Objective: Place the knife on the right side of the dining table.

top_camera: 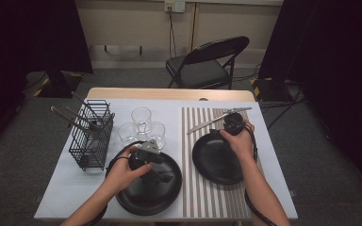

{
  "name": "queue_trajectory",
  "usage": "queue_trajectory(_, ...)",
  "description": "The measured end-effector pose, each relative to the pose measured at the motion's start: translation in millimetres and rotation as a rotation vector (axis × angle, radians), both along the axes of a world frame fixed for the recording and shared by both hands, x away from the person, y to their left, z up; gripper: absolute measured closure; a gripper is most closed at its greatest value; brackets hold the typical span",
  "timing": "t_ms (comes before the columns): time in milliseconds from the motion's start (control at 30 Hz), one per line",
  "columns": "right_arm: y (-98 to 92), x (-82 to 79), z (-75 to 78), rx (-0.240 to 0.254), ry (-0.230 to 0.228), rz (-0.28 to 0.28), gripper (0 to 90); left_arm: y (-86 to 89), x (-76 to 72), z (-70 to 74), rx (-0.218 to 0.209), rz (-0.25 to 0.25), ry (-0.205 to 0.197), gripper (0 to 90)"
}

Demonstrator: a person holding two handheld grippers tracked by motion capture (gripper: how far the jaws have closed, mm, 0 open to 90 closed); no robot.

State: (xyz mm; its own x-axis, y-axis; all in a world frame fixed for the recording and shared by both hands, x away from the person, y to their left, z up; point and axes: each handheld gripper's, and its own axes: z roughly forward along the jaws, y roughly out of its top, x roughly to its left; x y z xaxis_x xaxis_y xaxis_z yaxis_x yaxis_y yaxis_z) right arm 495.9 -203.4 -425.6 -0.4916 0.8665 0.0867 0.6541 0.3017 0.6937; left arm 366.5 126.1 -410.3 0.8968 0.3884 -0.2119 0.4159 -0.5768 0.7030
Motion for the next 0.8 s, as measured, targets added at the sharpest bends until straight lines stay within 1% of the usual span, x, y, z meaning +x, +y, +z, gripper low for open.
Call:
queue_trajectory(67, 2.5, 4.4, 0.2, -0.006, -0.008, 0.011, 27.2, 3.5, -2.6, 0.4, 0.004, -0.001, 0.003, 20.5)
queue_trajectory(100, 3.2, 5.4, 0.4, -0.007, -0.008, 0.007, 27.3, 3.8, -3.0, 0.2, -0.001, 0.001, 0.002, 20.5)
queue_trajectory(167, 3.9, 7.6, 0.8, -0.001, -0.009, 0.011, 27.4, 5.1, -4.4, -0.3, -0.001, 0.006, -0.001, 20.5)
queue_trajectory(233, 5.3, 9.5, 2.1, -0.013, -0.012, 0.010, 27.8, 7.0, -4.5, 0.4, 0.023, -0.008, 0.000, 20.5)
queue_trajectory(267, 5.6, 10.7, 2.6, -0.016, -0.013, 0.014, 28.0, 6.8, -5.4, -1.5, 0.006, 0.000, -0.001, 20.5)
queue_trajectory(300, 6.0, 11.9, 3.0, -0.020, -0.013, 0.016, 28.2, 7.5, -5.8, -0.8, 0.020, -0.002, 0.001, 20.5)
queue_trajectory(367, 6.3, 14.4, 3.3, -0.020, -0.014, 0.015, 28.5, 7.6, -7.0, -1.6, 0.004, -0.003, 0.003, 20.5)
queue_trajectory(400, 6.1, 15.6, 3.6, -0.023, -0.013, 0.015, 28.6, 8.5, -7.0, -0.9, 0.014, -0.007, 0.001, 20.5)
queue_trajectory(433, 5.8, 17.1, 3.2, -0.023, -0.014, 0.014, 28.7, 9.1, -7.3, -0.9, 0.015, -0.008, 0.000, 20.5)
queue_trajectory(467, 5.5, 18.5, 2.8, -0.021, -0.012, 0.014, 28.8, 9.6, -7.7, -1.6, 0.006, 0.002, 0.002, 20.5)
queue_trajectory(533, 5.0, 21.6, 1.2, -0.023, -0.012, 0.013, 29.2, 11.6, -7.8, -1.1, 0.013, -0.001, 0.007, 20.5)
queue_trajectory(633, 5.0, 26.4, -1.8, -0.025, -0.007, 0.008, 29.8, 13.2, -8.4, -2.9, 0.001, 0.004, 0.007, 20.5)
queue_trajectory(733, 6.0, 31.1, -4.2, -0.028, -0.005, 0.007, 31.0, 15.7, -8.7, -1.8, 0.023, 0.000, 0.013, 20.5)
queue_trajectory(767, 6.1, 32.8, -4.8, -0.031, -0.005, 0.005, 31.0, 16.2, -9.0, -2.8, 0.012, 0.007, 0.012, 20.5)
queue_trajectory(800, 6.0, 34.4, -5.0, -0.031, -0.010, 0.001, 31.1, 17.0, -9.0, -2.9, 0.018, 0.003, 0.009, 20.5)
